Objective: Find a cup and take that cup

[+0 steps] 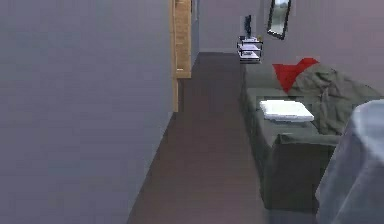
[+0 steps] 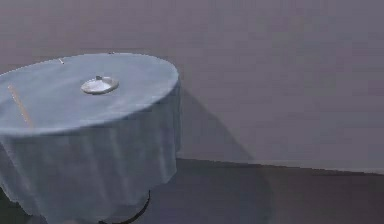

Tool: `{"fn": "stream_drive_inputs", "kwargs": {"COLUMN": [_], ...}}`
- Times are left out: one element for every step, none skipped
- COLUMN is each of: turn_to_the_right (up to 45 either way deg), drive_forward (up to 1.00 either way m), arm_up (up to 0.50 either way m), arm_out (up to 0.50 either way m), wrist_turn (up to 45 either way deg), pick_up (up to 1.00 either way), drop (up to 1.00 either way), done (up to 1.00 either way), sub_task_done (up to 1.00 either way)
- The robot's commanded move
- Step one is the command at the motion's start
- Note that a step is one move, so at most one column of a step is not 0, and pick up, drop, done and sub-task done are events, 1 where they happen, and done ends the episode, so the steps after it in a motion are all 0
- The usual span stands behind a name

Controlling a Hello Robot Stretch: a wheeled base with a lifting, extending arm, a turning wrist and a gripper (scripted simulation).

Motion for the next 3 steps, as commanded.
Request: {"fn": "stream_drive_inputs", "kwargs": {"turn_to_the_right": [0.0, 0.0, 0.0], "drive_forward": [1.00, 1.00, 0.95], "arm_up": [0.00, 0.00, 0.00], "arm_out": [0.00, 0.00, 0.00], "wrist_turn": [0.0, 0.0, 0.0], "pick_up": [0.00, 0.00, 0.00], "drop": [0.00, 0.00, 0.00], "done": [0.00, 0.00, 0.00], "sub_task_done": [0.00, 0.00, 0.00]}}
